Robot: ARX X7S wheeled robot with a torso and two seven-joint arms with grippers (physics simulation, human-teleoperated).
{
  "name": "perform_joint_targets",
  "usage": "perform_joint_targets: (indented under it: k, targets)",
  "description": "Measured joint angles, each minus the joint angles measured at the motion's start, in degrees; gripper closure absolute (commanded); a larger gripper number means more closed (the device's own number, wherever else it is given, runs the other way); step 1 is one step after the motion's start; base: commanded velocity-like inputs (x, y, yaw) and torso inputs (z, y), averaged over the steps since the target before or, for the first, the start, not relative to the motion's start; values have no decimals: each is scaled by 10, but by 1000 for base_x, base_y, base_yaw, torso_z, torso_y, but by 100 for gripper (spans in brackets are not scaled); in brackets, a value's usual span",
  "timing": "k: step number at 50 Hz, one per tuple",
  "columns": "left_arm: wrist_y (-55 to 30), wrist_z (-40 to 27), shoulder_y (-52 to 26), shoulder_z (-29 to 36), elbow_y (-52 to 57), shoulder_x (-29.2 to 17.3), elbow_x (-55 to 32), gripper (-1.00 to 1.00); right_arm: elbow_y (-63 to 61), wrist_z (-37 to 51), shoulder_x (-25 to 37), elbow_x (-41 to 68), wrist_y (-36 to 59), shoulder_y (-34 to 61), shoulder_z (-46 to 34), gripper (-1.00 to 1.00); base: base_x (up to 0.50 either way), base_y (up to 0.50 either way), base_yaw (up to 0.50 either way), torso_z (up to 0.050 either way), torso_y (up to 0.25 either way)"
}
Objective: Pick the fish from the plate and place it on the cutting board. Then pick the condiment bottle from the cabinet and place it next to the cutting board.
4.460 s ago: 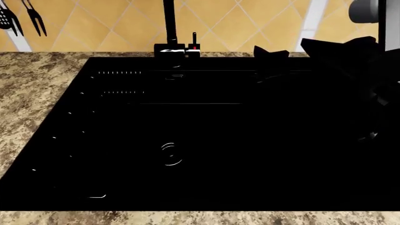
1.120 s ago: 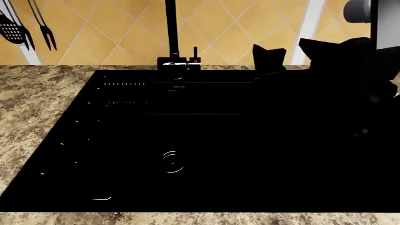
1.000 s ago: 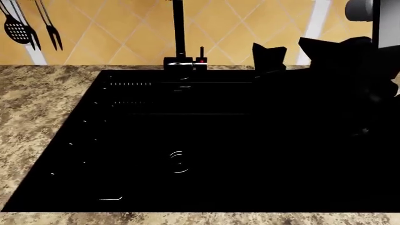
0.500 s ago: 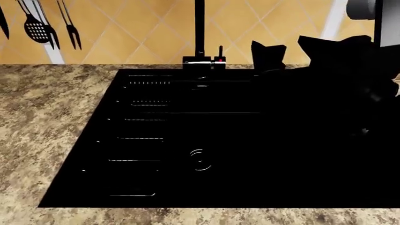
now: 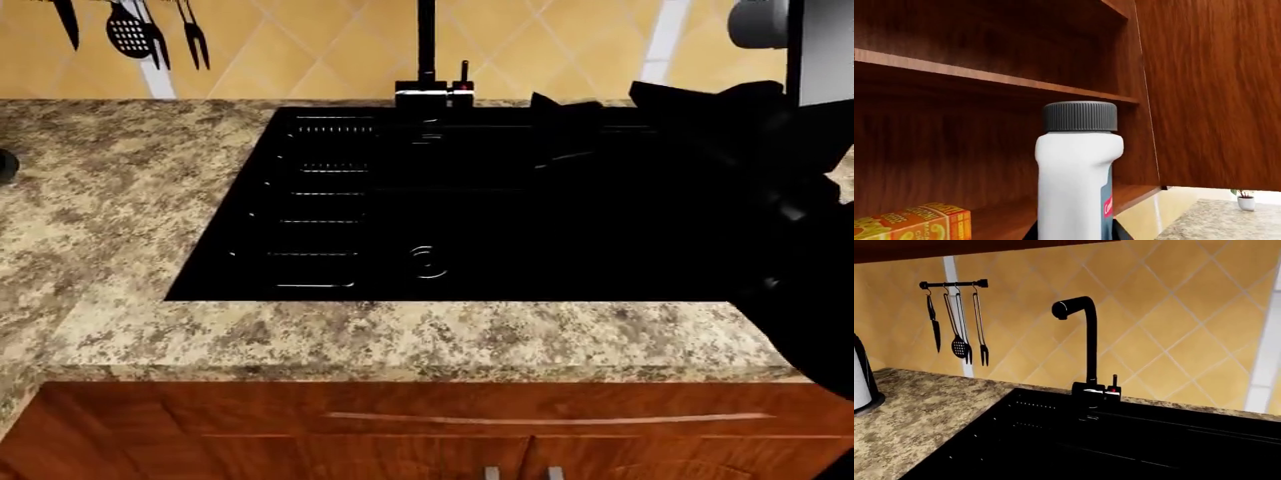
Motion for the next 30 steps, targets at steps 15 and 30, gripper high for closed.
perform_joint_targets:
  k: [15, 30]
  targets:
    - [-68, 20, -3, 1, 51, -7, -76, 100, 1, -8, -7, -19, -18, -23, -1, -100, -434, -1, 0, 0, 0]
    - [-276, -76, 143, -48, 382, -13, -182, 100, -24, -6, 0, -81, -56, -53, 2, -100, 0, 0, 0, 0, 0]
